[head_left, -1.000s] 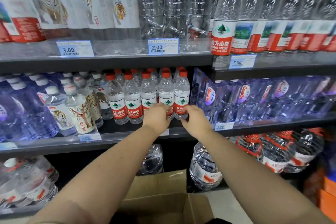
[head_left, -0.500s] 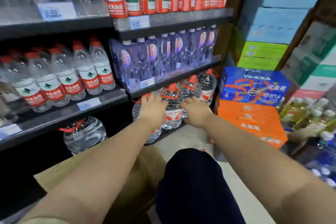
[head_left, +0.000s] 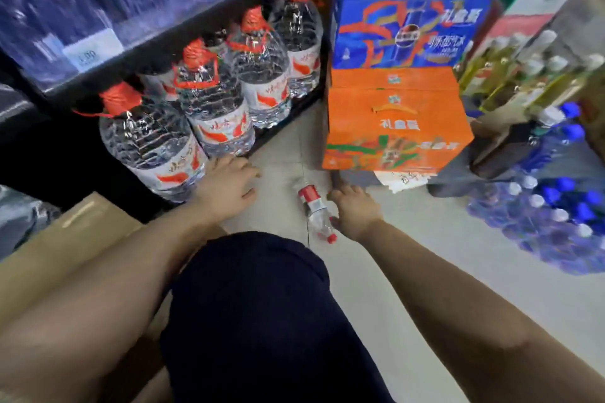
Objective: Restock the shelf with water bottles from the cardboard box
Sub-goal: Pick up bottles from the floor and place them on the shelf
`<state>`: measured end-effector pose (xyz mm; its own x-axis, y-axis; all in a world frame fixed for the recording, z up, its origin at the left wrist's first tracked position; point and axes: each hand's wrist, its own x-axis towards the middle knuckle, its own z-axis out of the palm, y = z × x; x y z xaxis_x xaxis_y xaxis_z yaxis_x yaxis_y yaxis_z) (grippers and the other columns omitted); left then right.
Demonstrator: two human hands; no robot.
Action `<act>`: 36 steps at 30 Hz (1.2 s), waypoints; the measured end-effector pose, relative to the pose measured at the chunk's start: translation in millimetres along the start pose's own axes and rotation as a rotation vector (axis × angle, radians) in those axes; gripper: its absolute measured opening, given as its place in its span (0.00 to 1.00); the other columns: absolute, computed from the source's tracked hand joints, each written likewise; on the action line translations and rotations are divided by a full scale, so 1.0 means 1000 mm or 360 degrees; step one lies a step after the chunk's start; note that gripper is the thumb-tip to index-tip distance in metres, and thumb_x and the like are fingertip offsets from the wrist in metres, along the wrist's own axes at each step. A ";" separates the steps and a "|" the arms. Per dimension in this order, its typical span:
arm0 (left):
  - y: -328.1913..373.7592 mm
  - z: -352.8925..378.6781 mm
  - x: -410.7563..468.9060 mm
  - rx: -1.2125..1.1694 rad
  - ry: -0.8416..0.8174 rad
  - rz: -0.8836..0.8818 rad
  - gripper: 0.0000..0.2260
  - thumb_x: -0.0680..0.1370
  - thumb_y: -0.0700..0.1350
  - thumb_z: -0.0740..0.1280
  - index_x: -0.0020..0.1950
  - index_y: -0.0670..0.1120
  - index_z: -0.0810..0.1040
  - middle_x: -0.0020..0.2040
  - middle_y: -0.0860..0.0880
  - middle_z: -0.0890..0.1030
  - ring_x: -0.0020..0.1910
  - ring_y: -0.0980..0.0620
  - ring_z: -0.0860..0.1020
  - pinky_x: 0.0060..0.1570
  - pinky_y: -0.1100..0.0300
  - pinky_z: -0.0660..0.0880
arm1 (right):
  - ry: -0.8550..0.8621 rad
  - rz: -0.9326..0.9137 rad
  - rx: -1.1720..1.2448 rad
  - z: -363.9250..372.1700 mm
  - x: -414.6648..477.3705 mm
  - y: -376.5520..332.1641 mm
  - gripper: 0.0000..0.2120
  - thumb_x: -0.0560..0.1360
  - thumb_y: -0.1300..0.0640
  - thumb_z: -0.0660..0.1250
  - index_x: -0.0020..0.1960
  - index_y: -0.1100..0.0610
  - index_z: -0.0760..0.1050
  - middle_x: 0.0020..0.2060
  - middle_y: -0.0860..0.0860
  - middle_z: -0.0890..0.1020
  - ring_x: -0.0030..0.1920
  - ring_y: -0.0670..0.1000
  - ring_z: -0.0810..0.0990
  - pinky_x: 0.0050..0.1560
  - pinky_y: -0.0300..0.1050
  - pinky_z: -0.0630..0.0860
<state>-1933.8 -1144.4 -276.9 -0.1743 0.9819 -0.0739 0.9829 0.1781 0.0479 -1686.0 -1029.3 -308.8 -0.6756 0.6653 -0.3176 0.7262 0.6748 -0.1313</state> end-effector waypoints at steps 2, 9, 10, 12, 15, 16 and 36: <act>-0.008 0.026 0.013 -0.0042 -0.0017 0.0079 0.14 0.76 0.53 0.64 0.58 0.49 0.79 0.56 0.47 0.79 0.59 0.43 0.71 0.58 0.48 0.65 | -0.0058 0.0066 0.0117 0.031 0.014 0.007 0.24 0.73 0.52 0.67 0.67 0.54 0.69 0.62 0.55 0.74 0.62 0.59 0.71 0.59 0.52 0.72; -0.009 0.120 0.055 -0.0159 -0.0262 0.0126 0.16 0.69 0.55 0.63 0.51 0.52 0.82 0.49 0.50 0.81 0.49 0.43 0.79 0.50 0.49 0.74 | -0.0181 0.0463 0.0453 0.125 0.064 0.026 0.27 0.74 0.54 0.65 0.72 0.53 0.64 0.65 0.54 0.73 0.64 0.58 0.71 0.61 0.50 0.70; -0.009 0.134 0.061 -0.0174 -0.0305 0.0133 0.15 0.69 0.54 0.65 0.52 0.52 0.82 0.49 0.50 0.81 0.50 0.43 0.79 0.51 0.49 0.74 | -0.0205 0.0519 0.0513 0.136 0.072 0.028 0.28 0.73 0.54 0.65 0.72 0.52 0.63 0.65 0.53 0.73 0.64 0.58 0.71 0.62 0.50 0.70; -0.008 0.160 0.072 -0.0205 -0.0390 0.0139 0.14 0.69 0.52 0.68 0.54 0.52 0.81 0.51 0.49 0.81 0.52 0.43 0.78 0.52 0.49 0.73 | -0.0246 0.0592 0.0611 0.158 0.088 0.030 0.30 0.70 0.53 0.67 0.71 0.52 0.63 0.64 0.54 0.73 0.63 0.57 0.72 0.62 0.50 0.71; -0.005 0.193 0.084 -0.0285 -0.0465 0.0099 0.15 0.71 0.51 0.69 0.58 0.53 0.80 0.56 0.50 0.80 0.56 0.44 0.76 0.56 0.48 0.71 | -0.0321 0.0690 0.0718 0.184 0.110 0.030 0.33 0.69 0.51 0.70 0.70 0.53 0.61 0.63 0.54 0.72 0.61 0.58 0.72 0.60 0.52 0.72; -0.004 0.203 0.087 -0.0305 -0.0476 0.0089 0.16 0.72 0.51 0.69 0.59 0.53 0.79 0.58 0.50 0.79 0.58 0.45 0.74 0.58 0.49 0.70 | -0.0347 0.0728 0.0758 0.191 0.116 0.029 0.34 0.69 0.52 0.71 0.70 0.54 0.59 0.63 0.55 0.72 0.61 0.59 0.72 0.59 0.52 0.72; 0.028 0.290 0.124 -0.0146 -0.0823 -0.0027 0.36 0.70 0.54 0.73 0.74 0.53 0.63 0.70 0.49 0.69 0.72 0.46 0.64 0.71 0.45 0.55 | 0.0338 0.0164 0.0078 0.266 0.137 0.042 0.41 0.57 0.59 0.77 0.67 0.50 0.65 0.57 0.60 0.76 0.56 0.64 0.73 0.57 0.60 0.72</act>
<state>-1910.2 -1036.7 -573.1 -0.1147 0.8231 -0.5561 0.9669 0.2210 0.1277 -1714.2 -994.7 -608.0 -0.6052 0.7857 -0.1280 0.7947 0.5868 -0.1553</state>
